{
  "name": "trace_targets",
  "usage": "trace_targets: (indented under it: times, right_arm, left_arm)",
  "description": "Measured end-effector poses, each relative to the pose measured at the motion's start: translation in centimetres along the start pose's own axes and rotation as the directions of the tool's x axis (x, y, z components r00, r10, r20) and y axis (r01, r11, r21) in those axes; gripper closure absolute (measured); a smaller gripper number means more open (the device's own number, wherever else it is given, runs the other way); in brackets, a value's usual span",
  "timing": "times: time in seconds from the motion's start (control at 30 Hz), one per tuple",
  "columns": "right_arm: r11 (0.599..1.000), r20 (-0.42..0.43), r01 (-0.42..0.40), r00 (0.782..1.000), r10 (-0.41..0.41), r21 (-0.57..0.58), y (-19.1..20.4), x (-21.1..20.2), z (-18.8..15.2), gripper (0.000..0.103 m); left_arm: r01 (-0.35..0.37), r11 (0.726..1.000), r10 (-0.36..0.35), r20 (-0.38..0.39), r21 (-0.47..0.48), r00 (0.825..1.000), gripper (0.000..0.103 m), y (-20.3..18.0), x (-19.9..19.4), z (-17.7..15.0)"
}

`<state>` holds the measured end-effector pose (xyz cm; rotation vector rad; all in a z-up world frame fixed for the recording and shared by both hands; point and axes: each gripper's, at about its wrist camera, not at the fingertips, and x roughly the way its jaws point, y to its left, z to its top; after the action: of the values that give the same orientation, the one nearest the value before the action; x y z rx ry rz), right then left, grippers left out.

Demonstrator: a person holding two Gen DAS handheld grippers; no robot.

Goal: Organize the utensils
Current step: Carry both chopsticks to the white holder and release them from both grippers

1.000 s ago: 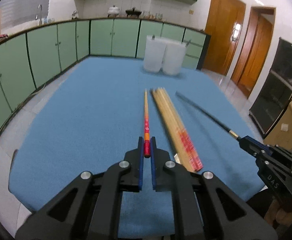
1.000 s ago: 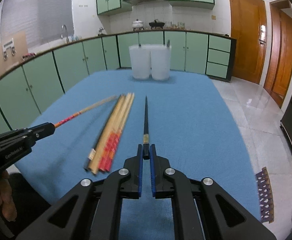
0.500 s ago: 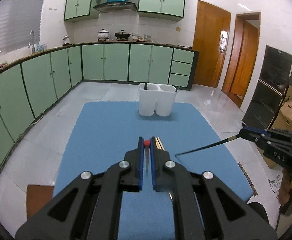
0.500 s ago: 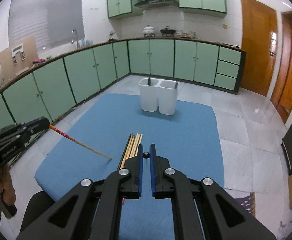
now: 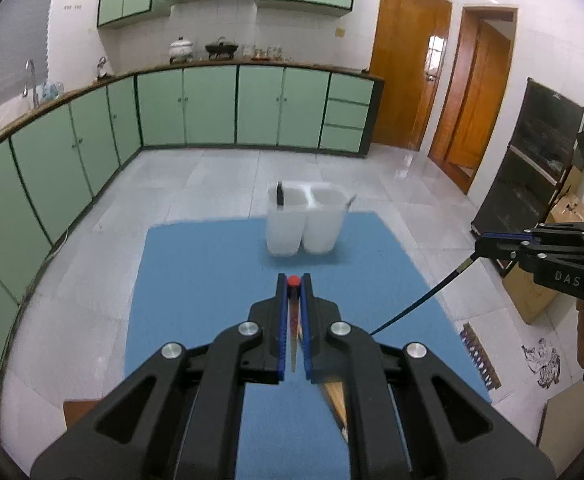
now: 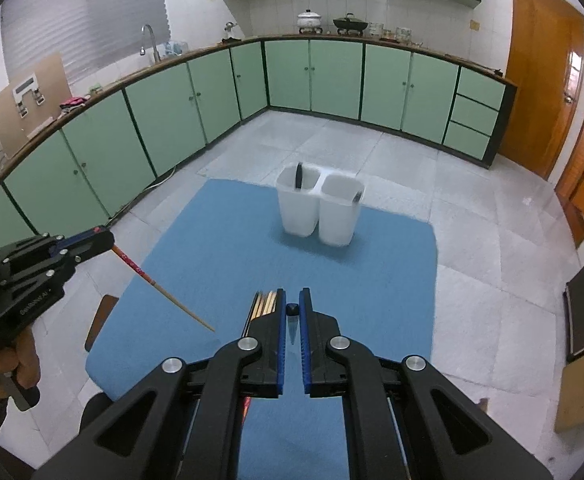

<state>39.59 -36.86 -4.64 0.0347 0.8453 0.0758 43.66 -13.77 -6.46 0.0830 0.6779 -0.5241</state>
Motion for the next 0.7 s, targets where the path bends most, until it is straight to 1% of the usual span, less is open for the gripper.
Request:
trace_targets:
  times: [0.07,0.1,0.23,0.33,0.43,0.53,0.6,0.7]
  right_arm:
    - [1.0,0.012,0.012,1.0,-0.012,0.006,-0.4,-0.6,2.2,0.097]
    - [1.0,0.019,0.014,1.0,-0.014,0.013,-0.5,-0.9,3.0,0.097]
    - [0.998,0.065,0.037,0.997,-0.04,0.042,-1.6,-1.7,7.7,0.097]
    - [0.997,0.12,0.06,0.991,-0.067,0.057,-2.2,-1.9,11.2,0.097]
    - [0.995,0.164,0.078,0.983,-0.088,0.068,-2.7,-1.3,13.8,0.097]
    - [0.992,0.189,0.104,0.975,-0.116,0.073,-3.4,0.8,15.8,0.097]
    - [0.99,0.182,0.111,0.975,-0.125,0.088,-4.3,3.3,16.6,0.097]
    - [0.987,0.146,0.107,0.982,-0.124,0.117,-5.7,7.2,16.3,0.097]
  left_arm:
    - [-0.006,1.0,0.005,0.038,0.017,0.999,0.098,-0.4,-0.3,2.0]
    - [-0.012,1.0,0.01,0.065,0.025,0.998,0.098,-0.6,-0.4,3.5]
    - [-0.018,1.0,0.016,0.12,0.013,0.993,0.098,-0.9,0.3,8.3]
    - [-0.03,1.0,0.031,0.166,-0.005,0.986,0.098,-1.3,1.5,11.7]
    - [-0.044,0.999,0.047,0.207,-0.019,0.977,0.098,-1.6,3.4,14.3]
    - [-0.058,0.998,0.064,0.231,-0.037,0.971,0.098,-1.6,6.0,16.1]
    - [-0.068,0.997,0.075,0.222,-0.039,0.972,0.098,-1.6,8.8,16.5]
    - [-0.079,0.996,0.084,0.186,-0.034,0.979,0.098,-1.3,12.6,16.0]
